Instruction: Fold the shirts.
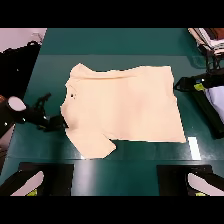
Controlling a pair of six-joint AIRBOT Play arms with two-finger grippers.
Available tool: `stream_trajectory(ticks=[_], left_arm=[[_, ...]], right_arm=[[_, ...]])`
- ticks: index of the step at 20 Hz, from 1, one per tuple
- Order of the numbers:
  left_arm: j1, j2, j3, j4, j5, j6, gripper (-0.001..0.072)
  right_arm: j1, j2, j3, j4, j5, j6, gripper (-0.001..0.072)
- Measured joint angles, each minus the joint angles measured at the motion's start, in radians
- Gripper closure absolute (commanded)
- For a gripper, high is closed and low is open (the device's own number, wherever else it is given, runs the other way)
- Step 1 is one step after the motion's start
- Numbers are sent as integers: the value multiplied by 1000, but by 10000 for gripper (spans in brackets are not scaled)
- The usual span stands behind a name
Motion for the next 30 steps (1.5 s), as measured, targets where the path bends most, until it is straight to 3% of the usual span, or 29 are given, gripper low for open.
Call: stream_trajectory(ticks=[6,8,15,16,17,22,24,30], left_arm=[[0,34,-140,-117,117,9,216],[-2,35,-156,-137,146,19,670],[-2,37,-84,-170,126,46,682],[-2,37,-65,-172,113,50,682],[-2,37,-51,-174,102,52,682],[-2,37,-19,-179,80,57,682],[-2,37,-15,-181,79,59,682],[-2,37,-12,-183,79,60,682]], right_arm=[[-1,66,-60,0,-9,0,323],[-3,73,-66,0,5,0,323],[-165,120,-178,-5,132,-5,317],[-214,139,-228,-9,142,-5,212],[-262,158,-278,-9,153,-6,165],[-534,217,-543,-8,190,-42,212],[-599,211,-618,-3,192,-60,265],[-584,144,-699,81,139,-100,296]])
